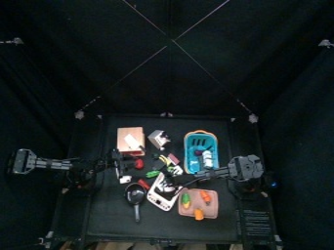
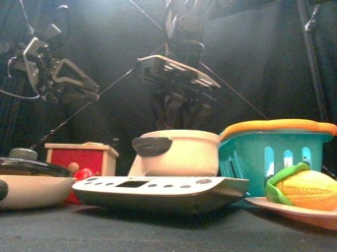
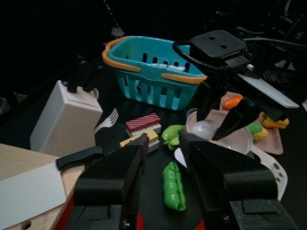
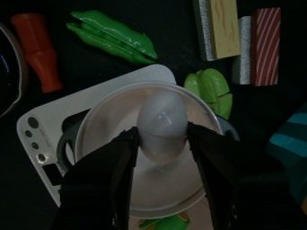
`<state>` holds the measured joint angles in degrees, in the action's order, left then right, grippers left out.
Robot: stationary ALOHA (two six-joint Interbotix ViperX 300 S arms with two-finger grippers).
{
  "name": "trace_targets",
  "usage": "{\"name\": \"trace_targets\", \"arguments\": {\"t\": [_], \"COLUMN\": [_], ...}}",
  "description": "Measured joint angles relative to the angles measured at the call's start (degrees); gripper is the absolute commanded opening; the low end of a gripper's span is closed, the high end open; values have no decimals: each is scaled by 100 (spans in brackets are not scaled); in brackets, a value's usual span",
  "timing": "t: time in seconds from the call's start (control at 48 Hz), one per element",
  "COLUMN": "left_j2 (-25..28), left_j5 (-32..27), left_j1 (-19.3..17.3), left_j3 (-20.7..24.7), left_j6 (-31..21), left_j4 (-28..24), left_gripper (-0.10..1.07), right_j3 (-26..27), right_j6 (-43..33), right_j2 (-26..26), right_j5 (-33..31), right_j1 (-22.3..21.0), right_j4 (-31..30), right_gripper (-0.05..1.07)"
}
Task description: Place egg on plate
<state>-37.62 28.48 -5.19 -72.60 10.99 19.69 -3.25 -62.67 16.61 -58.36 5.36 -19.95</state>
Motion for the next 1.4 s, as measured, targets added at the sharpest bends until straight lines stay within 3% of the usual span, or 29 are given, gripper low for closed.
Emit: {"name": "trace_targets", "arguments": {"t": [0.146, 0.479, 0.938, 1.188, 1.396], "left_j2": [-9, 0, 0, -9, 0], "left_j5": [0, 0, -18, -18, -88], "left_j1": [0, 0, 9, 35, 62], "left_j3": [0, 0, -9, -18, -62], "left_j6": [0, 9, 9, -18, -18], "left_j4": [-9, 0, -9, -9, -9], "left_gripper": [75, 75, 75, 75, 75], "right_j3": [-123, -800, -2971, -4254, -4693], "right_j6": [-62, -598, -1767, -1890, -1916], "right_j2": [-114, -1213, -3103, -3234, -3234], "right_j5": [167, 413, 677, 2329, 2628], "right_j1": [105, 694, 1661, 1802, 1793], "right_j4": [9, -299, -246, 123, 396], "right_gripper": [62, 62, 62, 62, 63]}}
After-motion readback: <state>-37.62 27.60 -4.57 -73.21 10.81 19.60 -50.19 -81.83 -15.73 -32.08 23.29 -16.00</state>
